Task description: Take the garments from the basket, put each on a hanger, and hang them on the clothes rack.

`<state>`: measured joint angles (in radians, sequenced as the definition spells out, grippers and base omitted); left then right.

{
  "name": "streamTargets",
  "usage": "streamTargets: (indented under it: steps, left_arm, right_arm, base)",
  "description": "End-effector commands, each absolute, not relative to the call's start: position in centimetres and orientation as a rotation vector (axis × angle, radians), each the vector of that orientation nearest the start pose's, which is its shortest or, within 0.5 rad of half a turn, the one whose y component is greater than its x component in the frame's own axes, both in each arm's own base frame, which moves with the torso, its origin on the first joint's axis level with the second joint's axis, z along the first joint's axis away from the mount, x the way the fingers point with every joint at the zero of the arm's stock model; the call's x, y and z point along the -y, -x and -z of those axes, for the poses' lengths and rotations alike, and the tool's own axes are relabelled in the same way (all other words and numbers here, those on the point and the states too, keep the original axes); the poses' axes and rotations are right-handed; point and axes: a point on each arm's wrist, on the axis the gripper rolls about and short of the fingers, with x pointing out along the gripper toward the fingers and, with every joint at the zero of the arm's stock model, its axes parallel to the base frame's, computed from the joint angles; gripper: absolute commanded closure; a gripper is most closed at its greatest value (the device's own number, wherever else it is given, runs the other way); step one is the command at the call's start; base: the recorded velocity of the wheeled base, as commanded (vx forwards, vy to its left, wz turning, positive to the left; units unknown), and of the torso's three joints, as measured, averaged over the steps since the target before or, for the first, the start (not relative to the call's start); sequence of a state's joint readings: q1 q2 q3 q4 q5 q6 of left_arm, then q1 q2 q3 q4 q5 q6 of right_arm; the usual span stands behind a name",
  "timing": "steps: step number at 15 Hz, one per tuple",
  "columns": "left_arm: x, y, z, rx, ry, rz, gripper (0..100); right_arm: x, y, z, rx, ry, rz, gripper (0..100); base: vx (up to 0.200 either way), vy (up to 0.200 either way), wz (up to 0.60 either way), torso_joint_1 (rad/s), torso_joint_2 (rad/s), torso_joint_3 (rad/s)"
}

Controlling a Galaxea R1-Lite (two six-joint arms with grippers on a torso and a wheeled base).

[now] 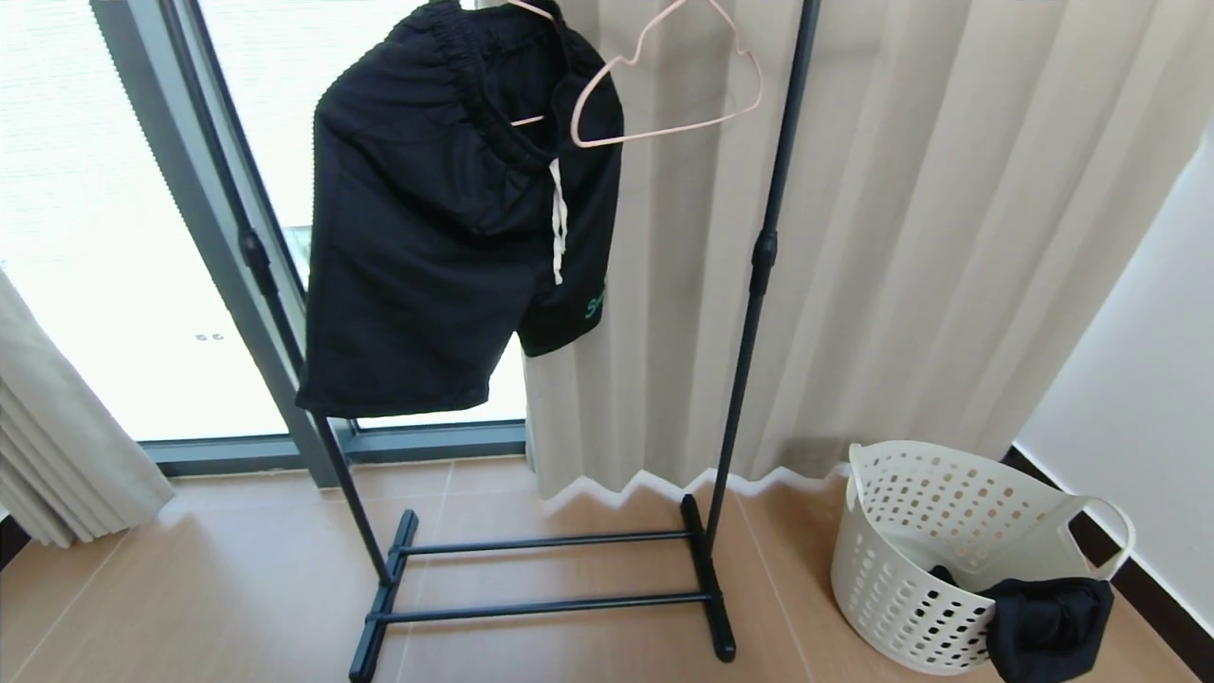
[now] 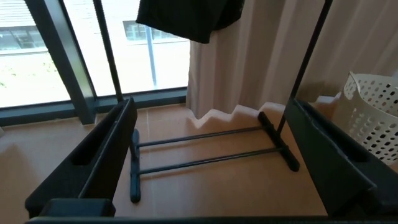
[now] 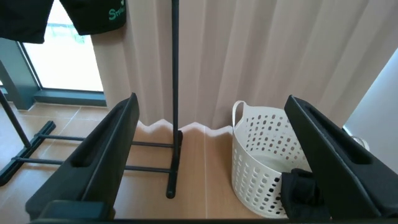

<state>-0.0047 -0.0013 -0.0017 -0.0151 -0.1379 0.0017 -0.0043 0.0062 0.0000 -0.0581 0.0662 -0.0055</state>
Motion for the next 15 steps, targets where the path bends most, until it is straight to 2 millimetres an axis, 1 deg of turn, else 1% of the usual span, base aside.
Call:
streamTargets:
  steps: [1,4,5,15]
  left_arm:
    - [0.3,2.32,-7.75,0.017,-0.003,0.143,0]
    - [0.3,2.32,-7.75,0.017,-0.003,0.143,0]
    - [0.3,2.3,-7.7,0.016,-0.004,0.143,0]
    - [0.3,2.32,-7.75,0.017,-0.003,0.143,0]
  right_arm:
    - [-0.16,2.24,-8.16,0.051,0.008,-0.061,0]
    - [-0.16,2.24,-8.16,0.051,0.008,-0.061,0]
    - [-0.16,2.24,-8.16,0.051,0.008,-0.061,0]
    - [-0.16,2.24,-8.16,0.051,0.006,-0.061,0]
  base:
    - [0.0,0.0,-0.6,0.002,0.0,0.007]
    - [0.0,0.0,-0.6,-0.001,0.01,0.004]
    - [0.0,0.0,0.0,0.0,0.0,0.0]
    - [0.0,-0.2,0.0,0.001,0.0,0.004]
